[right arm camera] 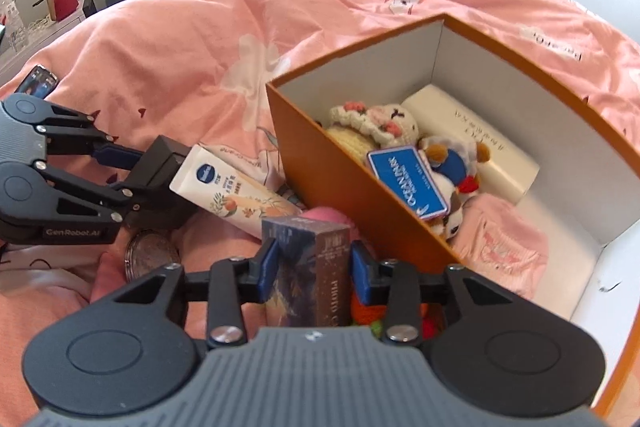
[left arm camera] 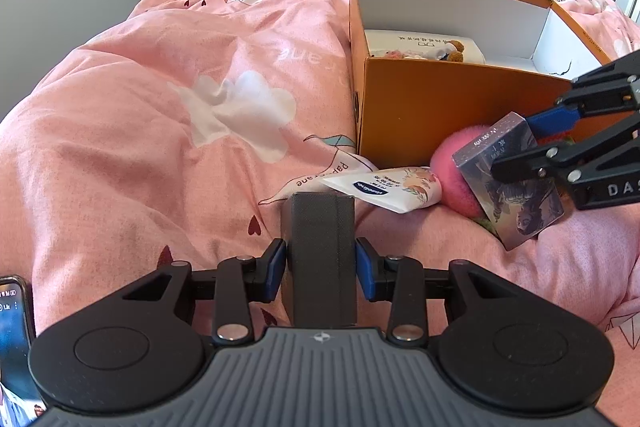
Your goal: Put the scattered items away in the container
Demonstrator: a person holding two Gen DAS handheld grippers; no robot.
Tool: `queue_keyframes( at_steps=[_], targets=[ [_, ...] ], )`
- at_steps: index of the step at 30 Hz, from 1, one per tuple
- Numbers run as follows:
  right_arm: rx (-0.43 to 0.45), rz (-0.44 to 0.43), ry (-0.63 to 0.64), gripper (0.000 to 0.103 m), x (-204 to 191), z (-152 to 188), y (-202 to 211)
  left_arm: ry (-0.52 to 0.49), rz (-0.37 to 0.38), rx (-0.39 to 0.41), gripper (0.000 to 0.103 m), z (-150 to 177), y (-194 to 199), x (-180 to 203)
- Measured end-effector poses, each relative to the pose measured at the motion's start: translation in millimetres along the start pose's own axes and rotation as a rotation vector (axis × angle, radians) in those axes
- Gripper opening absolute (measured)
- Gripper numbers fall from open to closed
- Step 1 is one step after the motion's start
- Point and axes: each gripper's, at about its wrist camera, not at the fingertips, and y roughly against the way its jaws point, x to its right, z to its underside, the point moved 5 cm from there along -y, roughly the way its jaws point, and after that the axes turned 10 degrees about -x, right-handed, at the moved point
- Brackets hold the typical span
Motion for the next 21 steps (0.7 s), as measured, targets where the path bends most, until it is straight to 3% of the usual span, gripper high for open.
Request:
queue_keyframes(
  at_steps=[3, 11, 21],
  targets=[
    [-0.003, 0.008, 0.014, 0.042, -4.4, 3.7, 2.6, -0.001, 0.001, 0.0, 0.043, 0.0, -0.1, -0.1],
    [0.021, -0.001, 0.04, 0.026, -11.2, 9.5, 23.0, 0.012, -0.011, 0.035, 0.039, -0.5, 10.2, -1.3],
    [0.093, -0.03, -0.014, 0.025, -3.4, 10.5, 58.6, 0.009, -0.035, 0.121, 0.039, -11.2, 43.5, -1.2]
  ],
)
